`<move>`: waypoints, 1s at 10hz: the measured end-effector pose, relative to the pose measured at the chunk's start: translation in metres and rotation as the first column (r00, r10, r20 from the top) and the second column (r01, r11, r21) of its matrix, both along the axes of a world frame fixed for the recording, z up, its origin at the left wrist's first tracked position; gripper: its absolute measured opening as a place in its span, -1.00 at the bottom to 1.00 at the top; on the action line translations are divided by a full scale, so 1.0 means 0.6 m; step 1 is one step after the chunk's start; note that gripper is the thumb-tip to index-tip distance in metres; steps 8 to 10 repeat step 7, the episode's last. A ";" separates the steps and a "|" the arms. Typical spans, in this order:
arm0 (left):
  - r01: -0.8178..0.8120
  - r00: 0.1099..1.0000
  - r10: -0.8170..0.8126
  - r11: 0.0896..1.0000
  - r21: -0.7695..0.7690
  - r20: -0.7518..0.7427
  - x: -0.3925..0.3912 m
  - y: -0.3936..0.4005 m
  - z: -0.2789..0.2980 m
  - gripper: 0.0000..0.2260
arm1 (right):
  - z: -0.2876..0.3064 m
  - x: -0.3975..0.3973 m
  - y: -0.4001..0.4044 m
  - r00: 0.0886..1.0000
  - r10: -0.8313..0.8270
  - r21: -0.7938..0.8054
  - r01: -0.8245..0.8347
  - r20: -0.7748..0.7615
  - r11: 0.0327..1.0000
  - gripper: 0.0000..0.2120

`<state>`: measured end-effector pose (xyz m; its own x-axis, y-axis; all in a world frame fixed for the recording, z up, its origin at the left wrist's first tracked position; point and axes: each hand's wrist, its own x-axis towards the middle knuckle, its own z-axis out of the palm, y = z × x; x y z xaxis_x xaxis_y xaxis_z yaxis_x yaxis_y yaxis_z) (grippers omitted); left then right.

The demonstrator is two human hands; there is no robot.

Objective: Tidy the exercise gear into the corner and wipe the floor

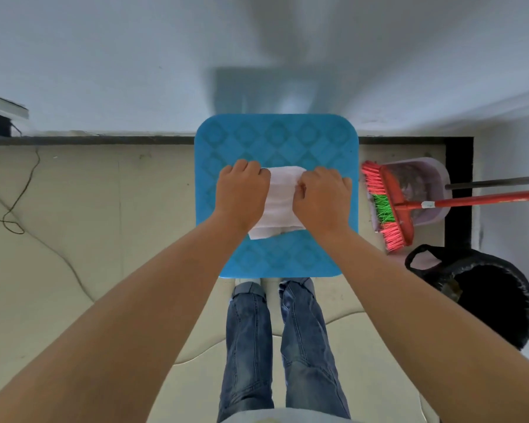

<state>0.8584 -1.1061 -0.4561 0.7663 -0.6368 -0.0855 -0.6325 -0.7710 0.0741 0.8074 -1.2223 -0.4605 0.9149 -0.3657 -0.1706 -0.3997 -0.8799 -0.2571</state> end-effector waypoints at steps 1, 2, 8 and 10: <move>-0.014 1.000 0.013 0.998 -0.060 -0.017 -0.016 0.008 -0.012 -0.61 | -0.009 -0.009 0.001 0.992 0.034 0.036 -0.030 -0.119 0.999 -0.75; 0.002 0.998 -0.006 0.998 -0.061 -0.065 -0.049 0.022 -0.015 -0.63 | -0.013 -0.022 0.005 0.984 0.046 0.040 -0.040 -0.172 0.998 -0.65; -0.120 0.990 0.132 0.971 -0.206 0.048 -0.097 0.091 -0.048 -0.71 | 0.009 -0.052 -0.026 0.992 0.103 0.000 -0.103 0.077 0.995 -0.62; -0.120 0.990 0.132 0.971 -0.206 0.048 -0.097 0.091 -0.048 -0.71 | 0.009 -0.052 -0.026 0.992 0.103 0.000 -0.103 0.077 0.995 -0.62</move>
